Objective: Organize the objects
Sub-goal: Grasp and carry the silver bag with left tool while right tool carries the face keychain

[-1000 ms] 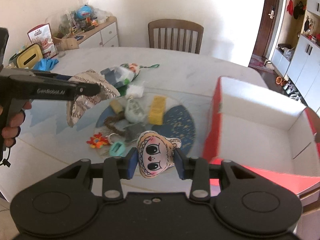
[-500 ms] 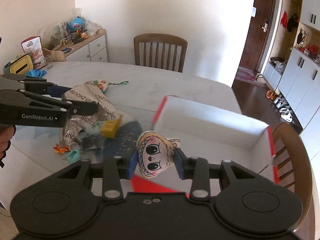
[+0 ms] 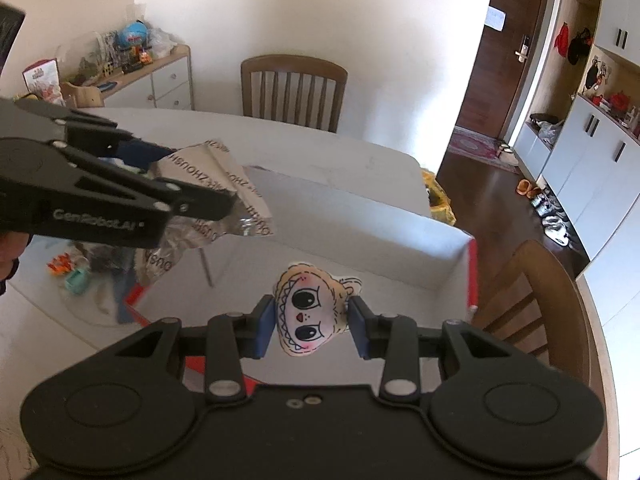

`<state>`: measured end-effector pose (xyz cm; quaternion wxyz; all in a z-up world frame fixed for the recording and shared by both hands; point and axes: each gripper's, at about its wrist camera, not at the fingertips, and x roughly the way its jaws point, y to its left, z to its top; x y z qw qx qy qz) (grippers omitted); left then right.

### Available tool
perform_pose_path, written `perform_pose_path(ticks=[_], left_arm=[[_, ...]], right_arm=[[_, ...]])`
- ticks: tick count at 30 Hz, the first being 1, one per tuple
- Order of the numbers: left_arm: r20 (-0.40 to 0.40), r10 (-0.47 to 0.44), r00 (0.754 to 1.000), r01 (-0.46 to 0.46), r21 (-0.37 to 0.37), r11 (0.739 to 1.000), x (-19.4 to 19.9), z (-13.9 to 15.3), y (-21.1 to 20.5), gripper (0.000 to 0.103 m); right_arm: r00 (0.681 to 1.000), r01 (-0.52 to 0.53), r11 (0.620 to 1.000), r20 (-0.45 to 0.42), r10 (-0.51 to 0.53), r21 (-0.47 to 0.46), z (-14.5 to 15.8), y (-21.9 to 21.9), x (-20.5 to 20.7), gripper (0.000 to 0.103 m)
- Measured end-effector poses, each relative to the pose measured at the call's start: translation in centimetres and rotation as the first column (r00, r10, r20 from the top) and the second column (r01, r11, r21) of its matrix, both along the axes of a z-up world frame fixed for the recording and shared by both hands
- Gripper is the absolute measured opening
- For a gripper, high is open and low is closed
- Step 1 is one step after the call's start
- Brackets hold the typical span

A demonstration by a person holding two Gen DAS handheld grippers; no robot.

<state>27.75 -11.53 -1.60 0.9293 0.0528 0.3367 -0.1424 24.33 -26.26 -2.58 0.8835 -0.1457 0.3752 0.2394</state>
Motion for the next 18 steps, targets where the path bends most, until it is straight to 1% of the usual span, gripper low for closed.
perform_pose_path(ticks=[5, 10, 18], left_arm=[[-0.049, -0.011, 0.999, 0.012, 0.022, 1.000, 2.6, -1.7, -2.6, 0.053], [-0.090, -0.025, 0.996, 0.031, 0.075, 0.997, 5.1, -3.8, -5.1, 0.053], [-0.172, -0.024, 0.985, 0.048, 0.138, 0.989, 8.0, -7.3, -6.6, 0.053]], right_arm=[[1.000, -0.005, 1.000, -0.021, 0.004, -0.017, -1.1, -1.5, 1.4, 0.037], [0.998, -0.014, 0.999, -0.058, 0.012, -0.037, -2.7, -1.8, 2.8, 0.037], [0.991, -0.027, 0.996, -0.137, 0.016, -0.083, -6.1, -1.4, 5.1, 0.037]])
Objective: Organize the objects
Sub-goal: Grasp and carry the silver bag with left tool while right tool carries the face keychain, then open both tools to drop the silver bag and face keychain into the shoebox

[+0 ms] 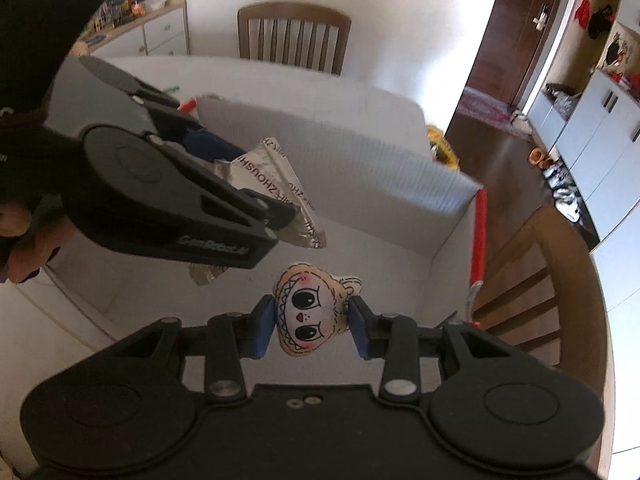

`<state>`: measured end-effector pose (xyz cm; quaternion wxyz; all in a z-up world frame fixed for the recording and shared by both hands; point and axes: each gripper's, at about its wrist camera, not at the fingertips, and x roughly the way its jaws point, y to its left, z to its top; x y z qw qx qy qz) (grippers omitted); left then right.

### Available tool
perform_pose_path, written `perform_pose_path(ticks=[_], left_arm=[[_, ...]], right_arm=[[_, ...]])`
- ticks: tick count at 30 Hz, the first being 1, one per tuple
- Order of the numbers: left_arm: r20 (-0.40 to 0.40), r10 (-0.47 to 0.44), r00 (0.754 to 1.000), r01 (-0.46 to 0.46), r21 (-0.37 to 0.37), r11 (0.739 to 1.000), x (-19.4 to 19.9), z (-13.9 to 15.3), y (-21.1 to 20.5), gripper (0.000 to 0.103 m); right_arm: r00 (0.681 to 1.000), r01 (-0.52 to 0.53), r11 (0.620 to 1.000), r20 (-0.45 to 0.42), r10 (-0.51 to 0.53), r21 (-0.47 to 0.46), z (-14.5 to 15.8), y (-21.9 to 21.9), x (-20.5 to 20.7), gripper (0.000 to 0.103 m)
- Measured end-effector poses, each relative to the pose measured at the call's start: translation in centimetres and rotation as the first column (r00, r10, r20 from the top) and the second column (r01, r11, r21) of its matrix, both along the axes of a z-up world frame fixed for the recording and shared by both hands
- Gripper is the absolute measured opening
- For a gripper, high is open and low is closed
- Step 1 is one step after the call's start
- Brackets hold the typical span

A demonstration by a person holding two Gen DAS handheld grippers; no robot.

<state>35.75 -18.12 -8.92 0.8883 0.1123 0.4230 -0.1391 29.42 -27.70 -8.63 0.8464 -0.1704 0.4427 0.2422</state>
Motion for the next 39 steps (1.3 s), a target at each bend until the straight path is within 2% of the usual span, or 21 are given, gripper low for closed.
perform_pose_path(ticks=[9, 16, 20, 26, 29, 32, 34, 39], left_arm=[[-0.097, 0.000, 0.995, 0.003, 0.036, 0.999, 2.6, -2.6, -0.6, 0.053], [-0.192, -0.016, 0.981, 0.027, 0.055, 0.998, 4.1, -4.3, -1.0, 0.053], [-0.217, -0.011, 0.976, 0.022, 0.048, 0.999, 4.5, -4.7, -0.7, 0.054], [-0.211, -0.012, 0.977, 0.022, 0.044, 0.999, 4.2, -4.6, -0.1, 0.056], [-0.190, -0.009, 0.982, 0.018, 0.042, 0.999, 4.2, -4.0, -0.2, 0.057], [-0.170, -0.002, 0.985, 0.008, 0.031, 0.999, 4.0, -3.5, -0.3, 0.058], [-0.155, -0.005, 0.988, 0.008, 0.022, 1.000, 3.6, -2.9, 0.0, 0.062], [-0.116, 0.003, 0.993, -0.003, 0.008, 1.000, 1.7, -1.2, 0.5, 0.063]], right_arm=[[0.993, 0.005, 1.000, -0.117, -0.009, -0.029, -3.1, 0.0, 2.6, 0.037], [0.985, 0.003, 0.999, -0.172, -0.010, -0.040, -4.0, 0.2, 3.3, 0.038], [0.980, 0.004, 0.999, -0.200, -0.013, -0.046, -4.5, 0.1, 3.6, 0.038], [0.977, 0.011, 0.999, -0.211, -0.021, -0.049, -4.3, 0.3, 3.8, 0.040], [0.978, 0.013, 0.999, -0.208, -0.023, -0.046, -4.2, -0.1, 4.0, 0.046], [0.980, 0.013, 0.999, -0.196, -0.021, -0.039, -4.0, -0.1, 4.0, 0.057], [0.983, 0.014, 0.999, -0.183, -0.021, -0.037, -3.7, -0.2, 3.8, 0.059], [0.988, 0.024, 1.000, -0.153, -0.027, -0.018, -2.4, -0.6, 3.2, 0.063]])
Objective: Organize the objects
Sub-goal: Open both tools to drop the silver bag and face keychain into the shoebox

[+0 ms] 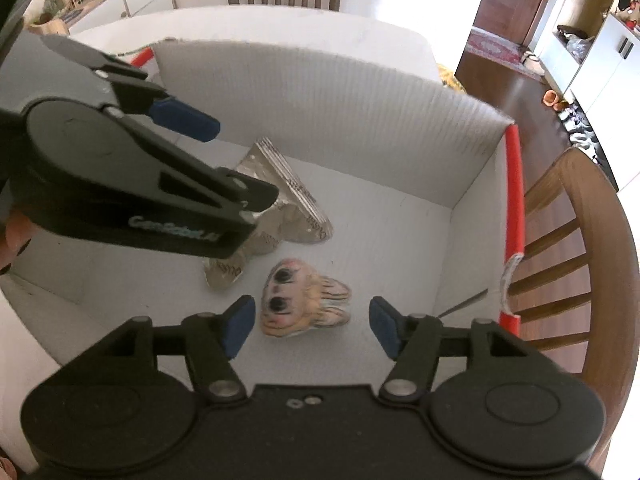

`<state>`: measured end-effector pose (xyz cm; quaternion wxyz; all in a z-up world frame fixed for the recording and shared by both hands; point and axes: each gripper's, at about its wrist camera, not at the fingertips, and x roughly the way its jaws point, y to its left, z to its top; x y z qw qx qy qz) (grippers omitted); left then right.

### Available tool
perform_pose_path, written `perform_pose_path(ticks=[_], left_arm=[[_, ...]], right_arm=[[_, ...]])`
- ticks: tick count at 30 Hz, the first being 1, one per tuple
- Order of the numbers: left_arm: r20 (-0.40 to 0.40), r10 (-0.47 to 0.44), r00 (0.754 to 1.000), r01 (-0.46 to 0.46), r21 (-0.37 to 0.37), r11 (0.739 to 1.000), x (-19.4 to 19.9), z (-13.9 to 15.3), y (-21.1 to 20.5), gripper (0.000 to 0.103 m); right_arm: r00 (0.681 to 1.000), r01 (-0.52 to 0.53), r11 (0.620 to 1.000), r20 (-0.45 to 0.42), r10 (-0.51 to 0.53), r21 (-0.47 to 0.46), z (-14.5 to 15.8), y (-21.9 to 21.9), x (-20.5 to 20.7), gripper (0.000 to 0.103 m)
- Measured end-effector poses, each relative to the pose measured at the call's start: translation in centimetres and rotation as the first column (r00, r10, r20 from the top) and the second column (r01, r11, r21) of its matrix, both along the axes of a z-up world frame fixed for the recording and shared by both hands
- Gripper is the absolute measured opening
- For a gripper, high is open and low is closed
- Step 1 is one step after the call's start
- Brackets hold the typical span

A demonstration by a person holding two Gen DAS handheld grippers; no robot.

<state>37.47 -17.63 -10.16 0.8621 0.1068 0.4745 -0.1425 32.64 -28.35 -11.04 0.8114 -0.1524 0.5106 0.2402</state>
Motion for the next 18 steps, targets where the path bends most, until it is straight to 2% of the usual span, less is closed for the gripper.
perform_pose_path(ticks=[4, 9, 13, 15, 18], left_arm=[[0.044, 0.010, 0.999, -0.009, -0.023, 1.000, -1.4, 1.6, 0.8, 0.063], [0.094, 0.029, 0.995, -0.024, -0.045, 0.999, -2.6, 3.5, 2.1, 0.064], [0.130, 0.043, 0.991, -0.036, -0.061, 0.997, -4.1, 5.1, 3.5, 0.064], [0.149, 0.044, 0.988, -0.033, -0.074, 0.997, -5.0, 5.8, 4.1, 0.069], [0.175, 0.052, 0.983, -0.035, -0.095, 0.995, -6.2, 6.7, 5.3, 0.070]], right_arm=[[0.999, 0.008, 1.000, 0.040, -0.009, 0.028, 1.8, -0.4, -0.8, 0.073], [0.997, 0.007, 0.998, 0.077, -0.012, 0.064, 3.4, -0.5, -2.1, 0.074], [0.994, 0.007, 0.996, 0.105, -0.017, 0.089, 4.8, -0.7, -3.3, 0.079], [0.993, 0.007, 0.995, 0.119, -0.019, 0.097, 5.6, -0.6, -4.0, 0.080], [0.991, 0.012, 0.994, 0.134, -0.026, 0.106, 6.9, 0.2, -5.1, 0.081]])
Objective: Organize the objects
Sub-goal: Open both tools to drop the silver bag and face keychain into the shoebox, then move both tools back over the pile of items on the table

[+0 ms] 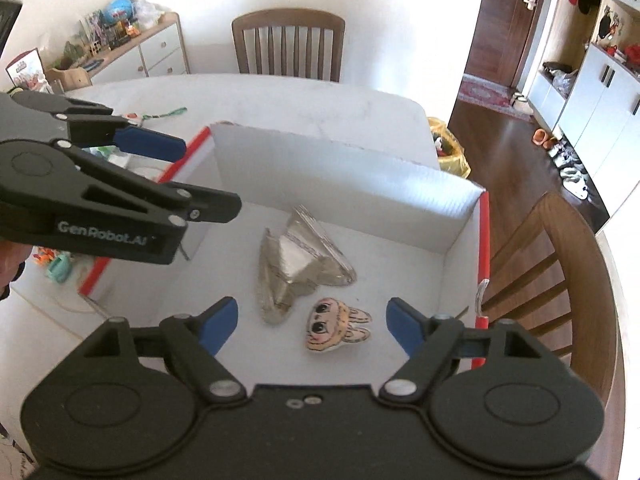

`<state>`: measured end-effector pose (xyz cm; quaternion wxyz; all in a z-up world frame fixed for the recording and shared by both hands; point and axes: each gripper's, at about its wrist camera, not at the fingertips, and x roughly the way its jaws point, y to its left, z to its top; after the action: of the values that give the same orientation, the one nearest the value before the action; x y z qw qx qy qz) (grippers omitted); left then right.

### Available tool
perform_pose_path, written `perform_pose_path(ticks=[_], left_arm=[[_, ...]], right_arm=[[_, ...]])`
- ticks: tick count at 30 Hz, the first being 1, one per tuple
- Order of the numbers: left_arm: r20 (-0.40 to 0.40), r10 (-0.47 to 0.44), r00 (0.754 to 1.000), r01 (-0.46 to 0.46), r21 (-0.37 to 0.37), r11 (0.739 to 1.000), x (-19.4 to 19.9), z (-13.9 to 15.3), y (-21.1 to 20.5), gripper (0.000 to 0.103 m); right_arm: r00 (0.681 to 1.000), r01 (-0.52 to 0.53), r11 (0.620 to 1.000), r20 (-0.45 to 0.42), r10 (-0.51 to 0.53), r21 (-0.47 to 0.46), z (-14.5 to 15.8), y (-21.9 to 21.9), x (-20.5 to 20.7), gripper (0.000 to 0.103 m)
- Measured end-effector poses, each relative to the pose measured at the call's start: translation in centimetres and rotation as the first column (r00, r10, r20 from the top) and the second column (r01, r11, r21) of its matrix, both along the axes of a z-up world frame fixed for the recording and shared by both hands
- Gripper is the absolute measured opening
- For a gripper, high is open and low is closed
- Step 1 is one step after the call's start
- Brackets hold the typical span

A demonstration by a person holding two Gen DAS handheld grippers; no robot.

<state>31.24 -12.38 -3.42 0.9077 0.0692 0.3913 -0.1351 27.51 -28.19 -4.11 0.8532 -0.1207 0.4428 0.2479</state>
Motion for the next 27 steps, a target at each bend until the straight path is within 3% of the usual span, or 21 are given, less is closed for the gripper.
perform_pose_path(ticks=[7, 13, 22, 27], left_arm=[[0.049, 0.020, 0.999, -0.018, -0.042, 0.999, -3.0, 1.9, 3.1, 0.071], [0.085, 0.091, 0.992, -0.084, -0.075, 0.994, -5.5, 3.2, 6.8, 0.083], [0.099, 0.196, 0.976, -0.187, -0.100, 0.977, -8.5, 3.6, 12.3, 0.087], [0.097, 0.245, 0.965, -0.234, -0.113, 0.966, -10.1, 3.3, 15.5, 0.100]], right_arm=[[0.999, 0.036, 0.999, 0.031, -0.036, 0.016, 2.4, 2.2, -2.3, 0.083], [0.998, 0.032, 0.998, 0.051, -0.034, 0.052, 3.7, 4.6, -3.9, 0.086], [0.997, -0.001, 0.996, 0.080, -0.006, 0.093, 4.8, 8.8, -5.8, 0.094], [0.997, -0.012, 0.996, 0.077, 0.005, 0.092, 4.7, 11.4, -6.3, 0.095]])
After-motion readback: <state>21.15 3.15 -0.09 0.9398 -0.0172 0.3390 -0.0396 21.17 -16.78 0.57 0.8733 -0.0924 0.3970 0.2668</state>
